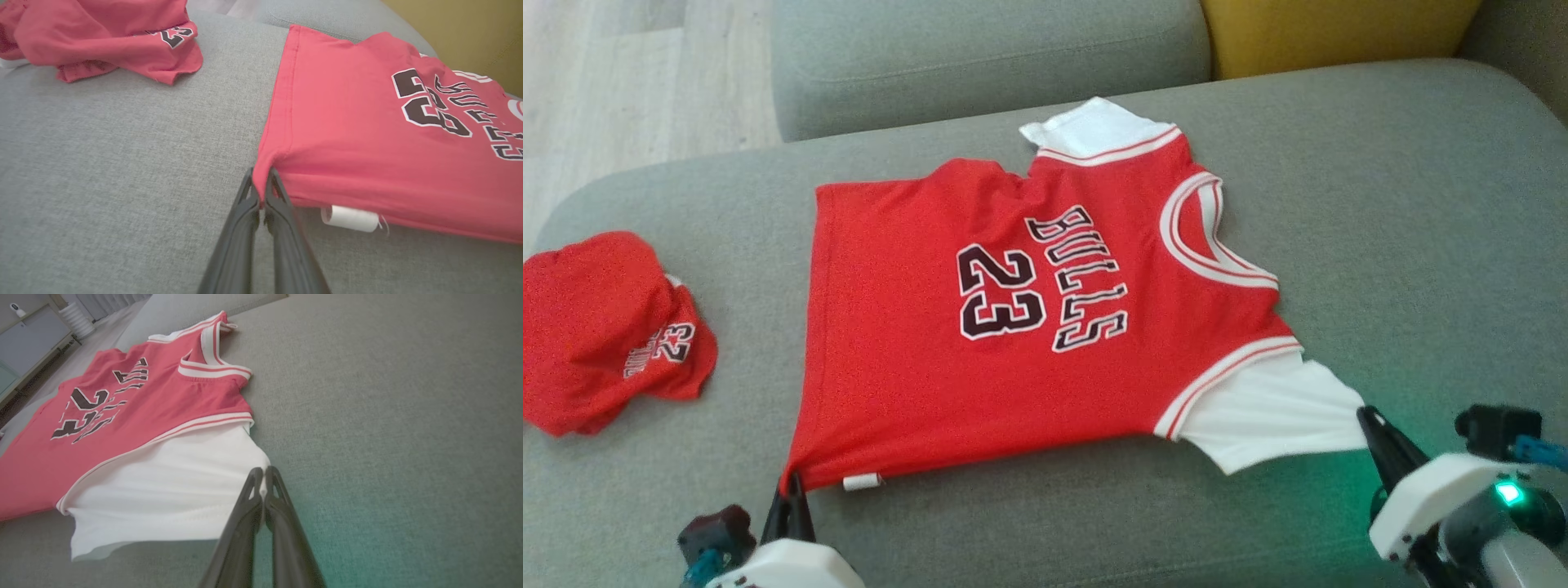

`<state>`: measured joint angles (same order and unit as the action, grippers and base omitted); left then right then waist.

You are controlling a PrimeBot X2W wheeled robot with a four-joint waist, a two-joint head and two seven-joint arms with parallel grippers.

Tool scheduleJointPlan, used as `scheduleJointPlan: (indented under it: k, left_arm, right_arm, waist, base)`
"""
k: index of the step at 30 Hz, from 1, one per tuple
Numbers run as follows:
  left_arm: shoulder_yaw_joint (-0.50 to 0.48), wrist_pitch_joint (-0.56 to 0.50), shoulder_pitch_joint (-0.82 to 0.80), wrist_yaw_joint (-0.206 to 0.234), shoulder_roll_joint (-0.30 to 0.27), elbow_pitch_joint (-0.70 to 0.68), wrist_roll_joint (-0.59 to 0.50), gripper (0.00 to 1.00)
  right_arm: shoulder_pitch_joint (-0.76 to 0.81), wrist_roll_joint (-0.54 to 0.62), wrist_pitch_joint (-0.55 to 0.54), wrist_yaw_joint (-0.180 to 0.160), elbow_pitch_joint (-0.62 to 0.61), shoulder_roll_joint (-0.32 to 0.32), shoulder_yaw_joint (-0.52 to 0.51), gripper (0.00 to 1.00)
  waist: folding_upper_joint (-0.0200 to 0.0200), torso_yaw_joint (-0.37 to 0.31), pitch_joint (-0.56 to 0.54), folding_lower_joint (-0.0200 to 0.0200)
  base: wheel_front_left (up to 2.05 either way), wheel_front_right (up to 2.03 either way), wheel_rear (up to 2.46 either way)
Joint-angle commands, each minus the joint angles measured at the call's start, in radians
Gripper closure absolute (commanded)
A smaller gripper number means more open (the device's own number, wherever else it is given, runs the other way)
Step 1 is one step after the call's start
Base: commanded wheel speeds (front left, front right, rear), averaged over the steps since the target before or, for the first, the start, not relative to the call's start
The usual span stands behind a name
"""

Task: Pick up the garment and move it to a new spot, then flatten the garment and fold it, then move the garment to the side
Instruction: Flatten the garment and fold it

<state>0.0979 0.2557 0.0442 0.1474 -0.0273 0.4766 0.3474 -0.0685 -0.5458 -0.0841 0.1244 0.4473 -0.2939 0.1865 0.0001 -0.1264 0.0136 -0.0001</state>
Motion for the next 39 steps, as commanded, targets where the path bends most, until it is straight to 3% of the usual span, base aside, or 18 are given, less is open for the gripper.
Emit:
scheduleJointPlan:
  k: [1,9,14,27,34,35,36,37,39]
  left_arm:
    - [-0.035,0.006,-0.02,0.013,-0.023,-0.039,-0.01,1.0]
    - [-0.023,0.006,-0.065,0.006,-0.023,-0.137,-0.058,1.0]
    - [0.007,0.006,-0.16,-0.009,-0.023,-0.127,-0.087,1.0]
    - [0.094,0.006,-0.491,-0.034,-0.023,0.123,-0.136,1.0]
    - [0.1,0.006,-0.589,-0.053,-0.023,0.181,-0.164,1.0]
    - [0.1,0.006,-0.596,-0.052,-0.023,0.185,-0.165,0.77]
    - [0.099,0.006,-0.6,-0.049,-0.023,0.19,-0.165,0.33]
    - [0.097,0.006,-0.6,-0.044,-0.023,0.194,-0.161,0.0]
    - [0.096,0.006,-0.59,-0.038,-0.023,0.198,-0.148,0.0]
  right_arm:
    - [-0.01,-0.001,-0.012,0.006,-0.05,-0.038,-0.008,1.0]
    - [-0.031,0.046,-0.023,0.006,-0.187,0.009,-0.087,1.0]
    - [-0.112,0.099,-0.01,0.006,-0.197,0.037,-0.111,1.0]
    - [-0.409,0.265,0.042,0.006,-0.02,0.114,-0.137,1.0]
    - [-0.498,0.311,0.092,0.006,0.109,0.126,-0.181,1.0]
    - [-0.505,0.314,0.101,0.006,0.127,0.13,-0.188,1.0]
    - [-0.512,0.319,0.113,0.006,0.144,0.134,-0.198,0.72]
    - [-0.517,0.325,0.125,0.006,0.16,0.139,-0.203,0.0]
    - [-0.523,0.328,0.168,0.006,0.176,0.15,-0.202,0.0]
  waist:
    - [-0.0001,0.007,-0.005,0.0001]
    - [-0.0001,0.037,0.028,0.0001]
    - [-0.0001,0.063,0.073,0.0001]
    - [-0.0001,0.104,0.23,0.0001]
    - [-0.0001,0.117,0.29,0.0001]
    - [-0.0001,0.118,0.293,0.0001]
    - [-0.0001,0.118,0.296,0.0001]
    - [-0.0001,0.117,0.298,0.0001]
    - [-0.0001,0.116,0.299,0.0001]
  base:
    - [0.0,0.0,0.0]
    - [0.0,0.0,0.0]
    - [0.0,0.0,0.0]
    - [0.0,0.0,0.0]
    - [0.0,0.0,0.0]
    - [0.0,0.0,0.0]
    - [0.0,0.0,0.0]
    - [0.0,0.0,0.0]
    - [0.0,0.0,0.0]
